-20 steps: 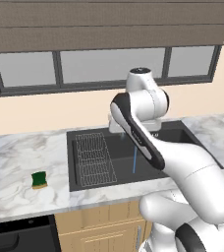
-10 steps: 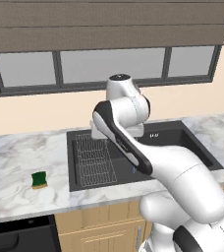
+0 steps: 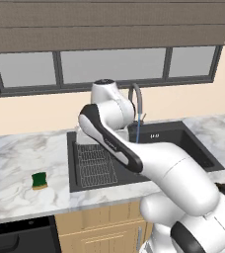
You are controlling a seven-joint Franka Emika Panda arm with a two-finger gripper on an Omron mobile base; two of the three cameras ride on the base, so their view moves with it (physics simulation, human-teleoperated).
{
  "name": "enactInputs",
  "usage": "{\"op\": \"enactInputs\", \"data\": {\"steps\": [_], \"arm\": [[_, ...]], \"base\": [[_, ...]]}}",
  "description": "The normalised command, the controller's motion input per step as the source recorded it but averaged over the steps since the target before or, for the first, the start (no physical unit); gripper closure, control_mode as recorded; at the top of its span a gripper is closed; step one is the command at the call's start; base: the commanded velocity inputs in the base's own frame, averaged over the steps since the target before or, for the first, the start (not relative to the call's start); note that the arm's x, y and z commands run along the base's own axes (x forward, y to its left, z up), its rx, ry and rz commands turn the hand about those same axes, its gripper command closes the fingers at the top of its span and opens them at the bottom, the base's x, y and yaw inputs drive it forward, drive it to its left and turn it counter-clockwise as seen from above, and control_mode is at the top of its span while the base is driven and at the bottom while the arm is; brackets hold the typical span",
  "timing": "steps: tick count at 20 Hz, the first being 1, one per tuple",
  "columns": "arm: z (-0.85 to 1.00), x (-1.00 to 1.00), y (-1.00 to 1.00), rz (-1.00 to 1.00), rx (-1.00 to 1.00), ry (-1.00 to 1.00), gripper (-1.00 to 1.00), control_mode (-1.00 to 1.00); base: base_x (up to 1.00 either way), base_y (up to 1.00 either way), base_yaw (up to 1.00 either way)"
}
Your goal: Soak the sponge with water for a few seconds and then drop it inside the sink.
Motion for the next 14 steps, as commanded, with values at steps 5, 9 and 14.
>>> {"op": "enactInputs", "data": {"steps": [5,9,14], "arm": [[0.0,0.0,0.47,0.0,0.07,0.14,-1.0,-1.0],[-0.11,0.0,0.49,0.0,0.03,0.12,-1.0,-1.0],[-0.31,0.0,0.54,0.0,0.01,0.02,-1.0,-1.0]], "base": [[0.0,0.0,0.0],[0.0,0.0,0.0],[0.0,0.0,0.0]]}}
